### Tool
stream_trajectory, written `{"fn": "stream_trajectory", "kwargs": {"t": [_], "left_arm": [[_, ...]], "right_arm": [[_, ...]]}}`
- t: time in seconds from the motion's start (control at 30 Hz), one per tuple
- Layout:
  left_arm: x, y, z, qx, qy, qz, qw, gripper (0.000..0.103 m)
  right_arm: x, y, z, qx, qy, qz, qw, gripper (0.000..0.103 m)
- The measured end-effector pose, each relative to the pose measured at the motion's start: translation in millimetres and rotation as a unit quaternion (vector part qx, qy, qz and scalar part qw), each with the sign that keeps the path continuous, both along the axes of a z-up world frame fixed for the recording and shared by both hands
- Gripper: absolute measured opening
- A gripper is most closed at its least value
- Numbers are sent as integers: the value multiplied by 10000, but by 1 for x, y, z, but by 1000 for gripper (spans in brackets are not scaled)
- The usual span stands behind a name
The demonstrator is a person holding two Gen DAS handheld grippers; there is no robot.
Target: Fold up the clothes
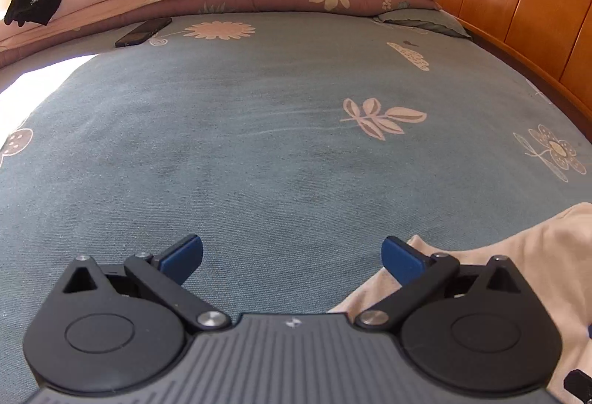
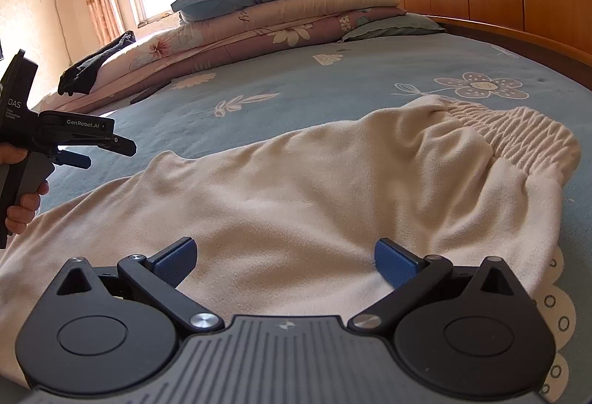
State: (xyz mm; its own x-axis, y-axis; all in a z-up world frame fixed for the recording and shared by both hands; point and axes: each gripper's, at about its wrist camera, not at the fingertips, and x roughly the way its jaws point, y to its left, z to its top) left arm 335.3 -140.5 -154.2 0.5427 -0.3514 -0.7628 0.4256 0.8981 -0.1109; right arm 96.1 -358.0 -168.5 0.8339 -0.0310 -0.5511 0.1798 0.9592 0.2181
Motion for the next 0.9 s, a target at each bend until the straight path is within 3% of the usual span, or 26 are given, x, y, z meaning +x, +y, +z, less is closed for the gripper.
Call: {"fn": "stream_trajectory", "kwargs": {"t": [0.17,0.23,0.3,0.4,0.57,0.77,0.83,0.9], "left_arm": [[-1,-2,5,-178,103,-148,9997,102],[9,-14,-7,157,-4,77,9998,102],[19,-16,-10,117,-185,250,9994,103],[29,-16,-1,129,-105,421,9990,102],[2,11,32,107,-400,167,9990,102],[-35,59,20,35,177,126,9998,102],[-40,66,8,157,235,86,9996,102],[-39,68,0,733,-100,329,9967,103]], "right_arm": [[-1,0,0,33,-21,1,10000,103],[-1,-1,0,43,-26,3,10000,103],[-1,-1,0,61,-35,7,10000,103],[-1,-2,0,96,-52,13,9999,103],[-1,-2,0,102,-59,12,9999,103],[-1,-4,-1,114,-67,16,9999,103],[-1,-4,-1,112,-66,15,9999,103],[-2,-4,0,110,-64,13,9999,103]]}}
